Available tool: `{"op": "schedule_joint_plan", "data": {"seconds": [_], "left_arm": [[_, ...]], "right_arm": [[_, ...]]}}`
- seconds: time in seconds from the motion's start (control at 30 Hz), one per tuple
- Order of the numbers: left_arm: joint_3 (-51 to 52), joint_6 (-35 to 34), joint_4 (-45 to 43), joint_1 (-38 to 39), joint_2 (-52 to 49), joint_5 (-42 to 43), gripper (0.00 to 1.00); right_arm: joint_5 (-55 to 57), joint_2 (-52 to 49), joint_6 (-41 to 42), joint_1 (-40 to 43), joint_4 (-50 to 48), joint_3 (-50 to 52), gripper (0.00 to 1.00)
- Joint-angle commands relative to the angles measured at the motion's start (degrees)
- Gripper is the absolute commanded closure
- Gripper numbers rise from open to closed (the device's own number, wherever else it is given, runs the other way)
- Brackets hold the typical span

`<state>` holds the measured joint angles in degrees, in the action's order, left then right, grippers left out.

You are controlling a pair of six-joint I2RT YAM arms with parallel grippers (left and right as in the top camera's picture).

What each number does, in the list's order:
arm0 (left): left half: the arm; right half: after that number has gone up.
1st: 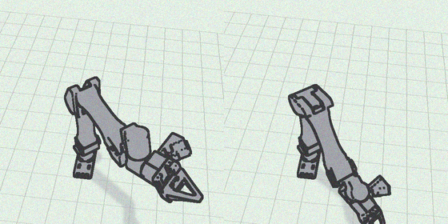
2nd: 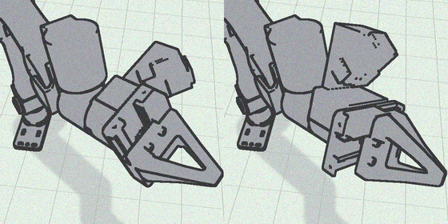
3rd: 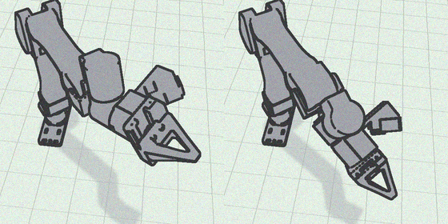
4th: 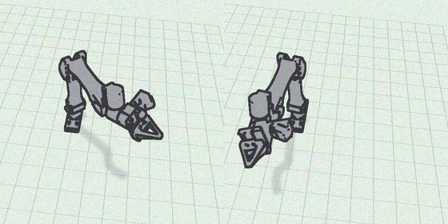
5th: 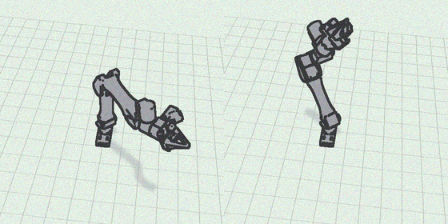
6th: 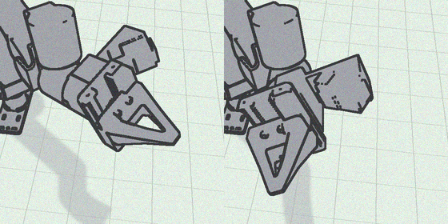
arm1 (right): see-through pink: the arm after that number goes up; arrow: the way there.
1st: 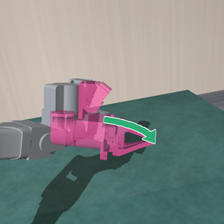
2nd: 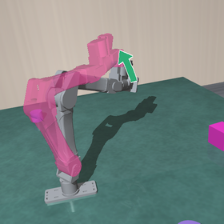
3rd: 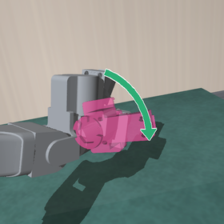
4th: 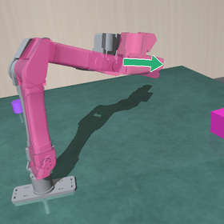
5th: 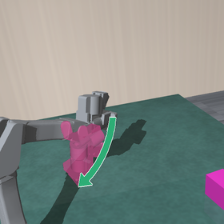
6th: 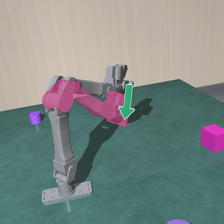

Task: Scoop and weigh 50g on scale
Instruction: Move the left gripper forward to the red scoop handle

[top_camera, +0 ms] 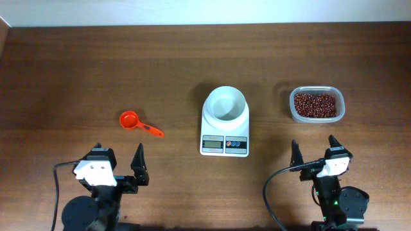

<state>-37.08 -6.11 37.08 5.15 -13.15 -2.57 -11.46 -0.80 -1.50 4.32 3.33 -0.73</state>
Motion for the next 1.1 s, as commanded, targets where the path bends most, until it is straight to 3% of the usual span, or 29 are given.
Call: {"op": "schedule_joint_plan", "data": {"seconds": [0.0,0.23,0.57,0.97,1.07], "left_arm": [[-1.29,-0.72,-0.26,-0.33,-0.74,0.11,0.01],[-3.21,-0.72,-1.66,-0.33,-7.13,-0.28,0.01],[-10.97,-0.72,-4.28,-0.33,-25.29,-0.02,0.01],[-10.97,-0.92,-6.58,-0.33,-32.83,2.80,0.01],[-10.97,-7.98,-6.21,-0.33,-34.80,2.58,0.01]], "right_arm": [[0.28,0.61,0.20,0.26,0.22,0.42,0.01],[0.31,0.61,0.20,0.26,0.22,0.42,0.01],[0.31,0.61,0.20,0.26,0.22,0.42,0.01],[0.28,0.61,0.20,0.26,0.22,0.42,0.01],[0.28,0.61,0.20,0.26,0.22,0.42,0.01]]}}
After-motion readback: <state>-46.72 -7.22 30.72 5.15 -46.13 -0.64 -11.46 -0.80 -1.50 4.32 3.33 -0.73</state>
